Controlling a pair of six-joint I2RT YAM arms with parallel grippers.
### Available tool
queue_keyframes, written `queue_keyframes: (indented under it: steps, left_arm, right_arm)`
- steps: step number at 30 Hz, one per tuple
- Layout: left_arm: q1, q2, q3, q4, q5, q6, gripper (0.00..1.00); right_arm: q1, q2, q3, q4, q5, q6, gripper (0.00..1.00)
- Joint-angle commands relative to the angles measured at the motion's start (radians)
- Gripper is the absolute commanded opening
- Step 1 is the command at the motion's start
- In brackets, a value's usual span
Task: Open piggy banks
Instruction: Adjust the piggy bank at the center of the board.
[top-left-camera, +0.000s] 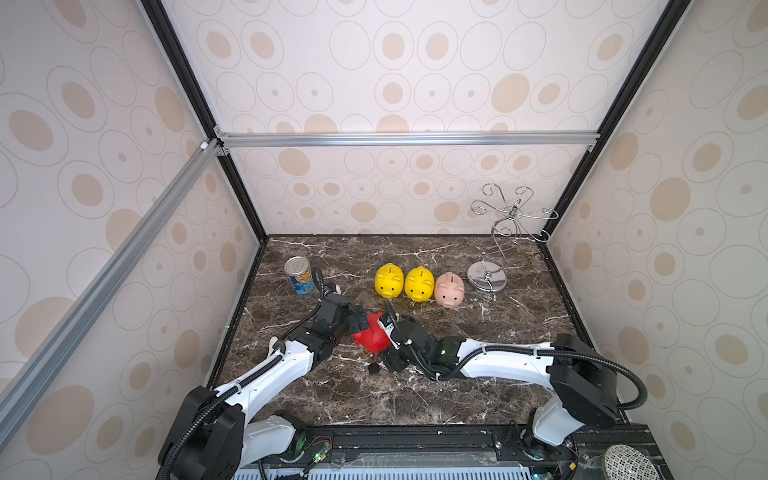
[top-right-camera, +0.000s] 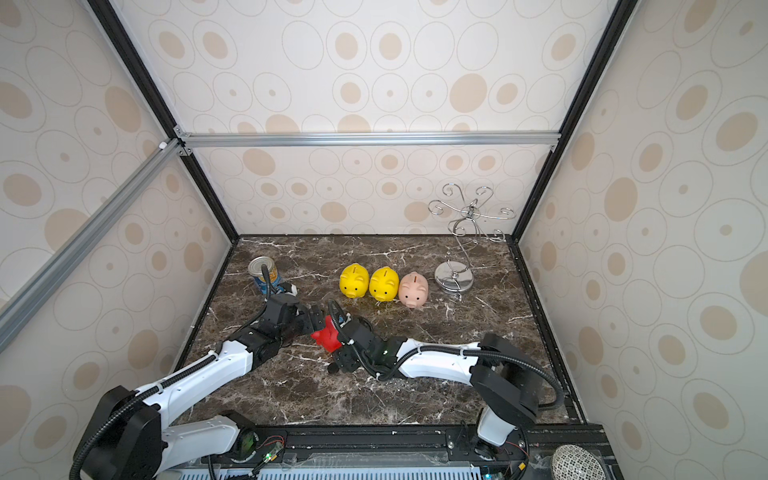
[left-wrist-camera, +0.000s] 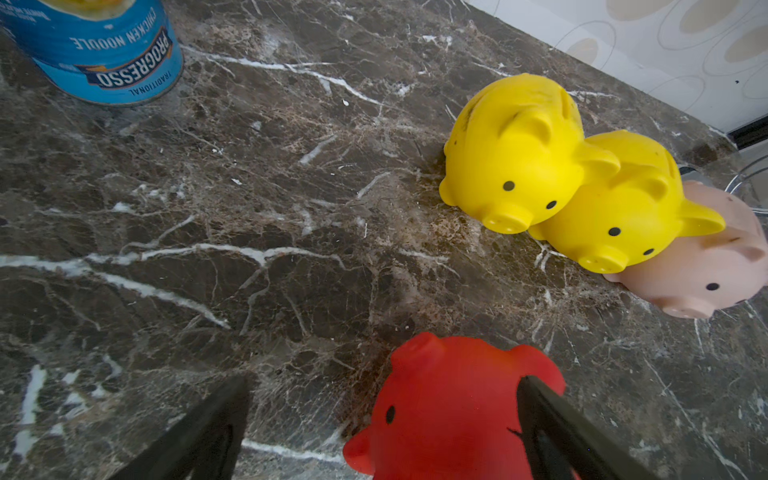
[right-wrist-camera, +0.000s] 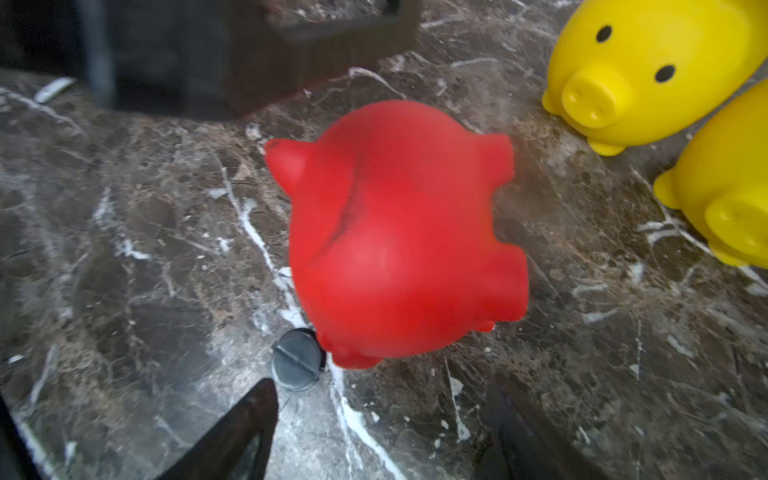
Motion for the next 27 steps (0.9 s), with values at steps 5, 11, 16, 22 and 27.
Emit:
queue_keyframes:
  steps: [5,11,16,22,27]
  left_arm:
    - [0.011,0.009,0.052,-0.004,0.019,0.032,1.00]
    - [0.011,0.032,0.081,-0.018,0.066,0.069,0.99]
    - [0.007,0.058,0.098,-0.006,0.119,0.083,0.96]
    - [-0.019,0.114,0.141,-0.016,0.121,0.090,0.93]
    - [-0.047,0.155,0.180,-0.029,0.093,0.105,0.92]
  right_arm:
    - [-0.054,0.038,0.058,-0.097,0.095,-0.016,0.80]
    - [-0.098,0.006,0.055,-0.106,0.105,-0.052,0.78]
    - [-0.100,-0.034,0.045,-0.107,0.060,-0.073,0.78]
    - [-0.100,-0.057,0.016,-0.097,0.006,-0.066,0.72]
    - [-0.101,-0.087,-0.046,-0.047,-0.037,-0.094,0.68]
